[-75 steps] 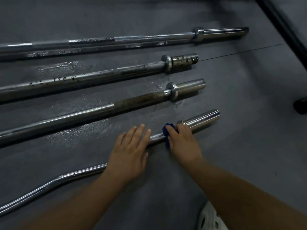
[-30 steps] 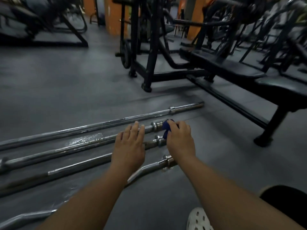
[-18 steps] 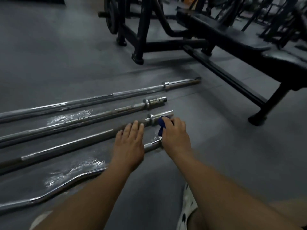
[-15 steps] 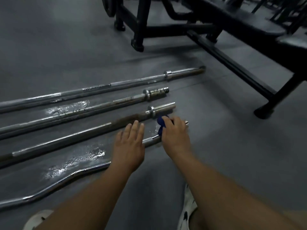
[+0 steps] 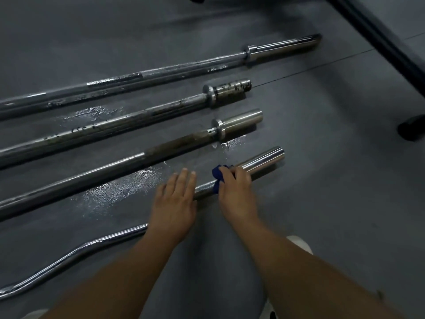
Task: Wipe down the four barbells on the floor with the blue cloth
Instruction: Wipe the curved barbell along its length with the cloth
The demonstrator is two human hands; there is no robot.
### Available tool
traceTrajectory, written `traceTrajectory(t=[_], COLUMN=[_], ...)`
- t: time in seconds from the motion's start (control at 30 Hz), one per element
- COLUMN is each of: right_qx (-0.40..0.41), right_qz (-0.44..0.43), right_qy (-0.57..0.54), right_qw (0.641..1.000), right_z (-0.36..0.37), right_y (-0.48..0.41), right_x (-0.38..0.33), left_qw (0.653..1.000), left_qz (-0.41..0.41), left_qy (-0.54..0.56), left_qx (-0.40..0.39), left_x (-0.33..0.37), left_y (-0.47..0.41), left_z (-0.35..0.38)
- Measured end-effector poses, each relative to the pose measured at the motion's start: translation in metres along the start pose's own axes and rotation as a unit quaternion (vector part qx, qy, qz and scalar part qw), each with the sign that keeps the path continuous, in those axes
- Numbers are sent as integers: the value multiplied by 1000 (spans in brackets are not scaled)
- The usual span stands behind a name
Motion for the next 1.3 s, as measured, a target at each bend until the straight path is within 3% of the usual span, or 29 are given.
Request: traceTrajectory(t=[0.27, 0.6, 0.8, 0.97, 1.13, 1.3], right_qx=[-20, 10, -89, -22, -70, -103], right_qz=[-1, -21, -141, -34, -92, -69], right_qy=[36, 48, 88, 18, 13, 34], right_qw=[999, 999, 982, 999, 993, 992], right_z=[31, 42, 42, 51, 58, 50], right_y=[-9, -3, 10, 3, 7, 2], right_x=[16, 21, 30, 23, 18, 13], left_qw=[999, 999, 999, 999, 999, 999], left_qz=[32, 41, 33, 28, 26, 22], left_qy=[10, 25, 19, 25, 29, 40], left_qx=[-40, -1, 10, 13, 3, 7], left_x=[3, -1, 4, 0, -6, -10], left_y=[-21, -23, -19, -17, -17, -14], left_z=[38, 54, 50, 54, 51, 43])
Point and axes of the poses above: each hand's wrist, its own y-axis away from the middle knuckle, its own z-axis out of the palm, x = y × z, the point moved 2 cm from there along -y, towards the middle knuckle, and after that the axes turned 10 degrees about -y, right-handed, at the moved point
